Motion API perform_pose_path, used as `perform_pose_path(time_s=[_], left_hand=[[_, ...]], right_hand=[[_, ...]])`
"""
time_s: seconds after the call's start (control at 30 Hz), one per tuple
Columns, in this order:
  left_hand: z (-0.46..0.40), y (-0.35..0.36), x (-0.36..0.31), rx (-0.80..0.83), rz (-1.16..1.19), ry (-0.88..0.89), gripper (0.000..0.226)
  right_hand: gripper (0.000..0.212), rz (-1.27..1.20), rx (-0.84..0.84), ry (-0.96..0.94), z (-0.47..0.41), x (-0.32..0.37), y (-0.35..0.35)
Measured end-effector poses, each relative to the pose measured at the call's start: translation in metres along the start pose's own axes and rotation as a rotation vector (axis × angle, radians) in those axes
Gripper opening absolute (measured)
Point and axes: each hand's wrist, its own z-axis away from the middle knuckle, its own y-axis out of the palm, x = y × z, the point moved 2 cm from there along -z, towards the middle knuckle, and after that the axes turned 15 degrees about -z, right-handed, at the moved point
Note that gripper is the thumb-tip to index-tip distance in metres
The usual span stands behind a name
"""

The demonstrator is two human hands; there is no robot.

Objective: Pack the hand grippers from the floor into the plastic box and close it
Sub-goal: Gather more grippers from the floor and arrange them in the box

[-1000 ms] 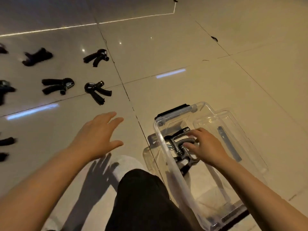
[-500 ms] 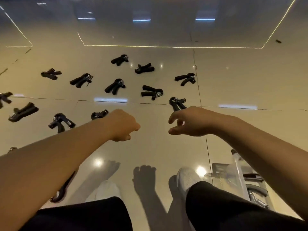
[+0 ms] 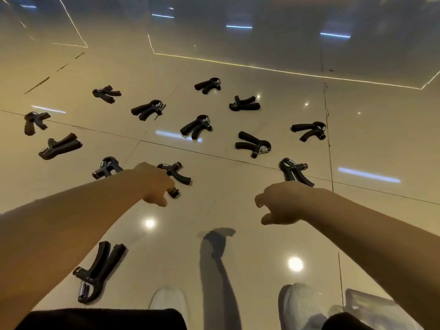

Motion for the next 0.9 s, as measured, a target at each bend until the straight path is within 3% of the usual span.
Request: perform_pose_path(time_s=[0.17, 0.3, 0.43, 0.6, 0.77, 0.9], left_hand=[[-0.064, 0.008, 0.012, -0.102, 0.254, -0.031, 0.054], [-0.104, 0.038, -0.002, -0.114, 0.237, -0.019, 0.061], [-0.14, 0.072, -0.02, -0.09, 0.245, -0.077, 0.073], [-0.182, 0.103, -0.039, -0.171, 0.636, -0.283, 0.073], [-0.204, 0.114, -0.067, -0.162, 0.862, -0.299, 0.082], [-0.203, 0.11, -0.063, -0.189, 0.941, -0.345, 0.073]], right_hand=[[0.054, -0.221, 0.043, 0.098, -0.057, -0.05, 0.024], [0.062, -0.349, 0.019, 0.312, -0.079, -0.119, 0.04], [0.051, -0.381, -0.087, 0.429, -0.103, -0.166, 0.059], [0.04, -0.498, -0.368, 0.486, -0.15, -0.184, 0.081], [0.063, -0.407, -0.24, 0.493, -0.169, -0.179, 0.125], [0.051, -0.425, -0.299, 0.438, -0.161, -0.189, 0.13]])
